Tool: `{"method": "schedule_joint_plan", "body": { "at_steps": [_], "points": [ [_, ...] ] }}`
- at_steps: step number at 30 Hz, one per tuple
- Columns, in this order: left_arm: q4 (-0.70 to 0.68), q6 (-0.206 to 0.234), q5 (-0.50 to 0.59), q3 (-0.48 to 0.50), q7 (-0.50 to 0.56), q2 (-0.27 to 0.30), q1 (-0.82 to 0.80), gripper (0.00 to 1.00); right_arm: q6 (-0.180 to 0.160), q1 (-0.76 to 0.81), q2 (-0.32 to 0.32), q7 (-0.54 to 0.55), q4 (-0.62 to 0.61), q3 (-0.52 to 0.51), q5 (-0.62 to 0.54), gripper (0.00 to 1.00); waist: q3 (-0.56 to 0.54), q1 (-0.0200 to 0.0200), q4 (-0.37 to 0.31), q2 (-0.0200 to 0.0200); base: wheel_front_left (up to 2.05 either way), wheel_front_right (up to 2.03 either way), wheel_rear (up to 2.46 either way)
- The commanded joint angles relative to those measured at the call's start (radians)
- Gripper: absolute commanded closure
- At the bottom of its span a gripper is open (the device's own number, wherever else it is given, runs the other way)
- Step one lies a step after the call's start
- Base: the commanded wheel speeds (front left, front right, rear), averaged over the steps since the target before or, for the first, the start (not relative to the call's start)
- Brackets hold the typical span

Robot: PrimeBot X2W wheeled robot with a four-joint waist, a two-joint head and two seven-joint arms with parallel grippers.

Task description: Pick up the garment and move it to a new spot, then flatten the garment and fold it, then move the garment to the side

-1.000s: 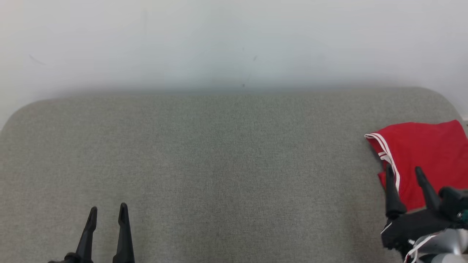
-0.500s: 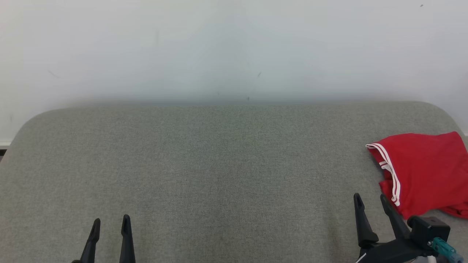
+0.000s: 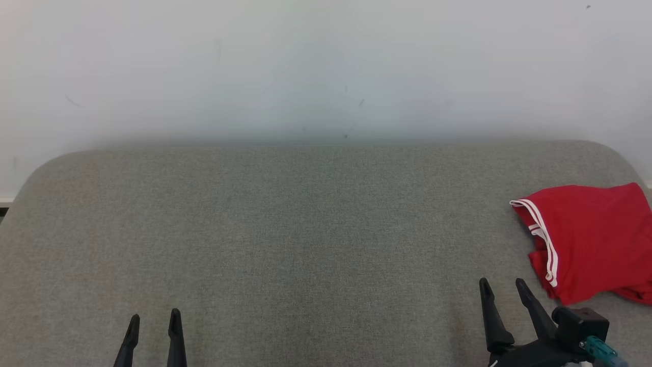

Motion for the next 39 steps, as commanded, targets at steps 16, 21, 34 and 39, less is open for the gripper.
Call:
{"method": "schedule_joint_plan", "body": {
  "at_steps": [16, 21, 34, 39],
  "points": [
    [-0.003, -0.001, -0.008, 0.001, -0.002, -0.001, 0.012, 0.0, -0.003, -0.012, 0.001, 0.008, 0.005, 0.018, -0.013, 0.0, 0.005, 0.0, -0.005, 0.0, 0.0, 0.0, 0.0],
    [-0.002, 0.001, -0.007, -0.001, -0.002, -0.001, 0.013, 0.0, -0.003, -0.01, 0.001, 0.014, 0.0, 0.022, -0.015, 0.0, 0.004, 0.0, -0.004, 0.0, 0.0, 0.0, 0.0],
    [0.054, 0.0, -0.128, -0.006, 0.028, 0.0, -0.019, 1.0, 0.0, 0.009, 0.001, 0.035, 0.047, 0.002, 0.115, 1.0, 0.006, 0.0, -0.004, 0.0, 0.0, 0.0, 0.0],
    [0.065, 0.0, -0.216, -0.007, 0.05, 0.002, -0.039, 1.0, 0.0, 0.004, 0.001, 0.045, 0.044, -0.009, 0.207, 1.0, 0.007, 0.0, -0.005, 0.0, 0.0, 0.0, 0.0]
  ]
}}
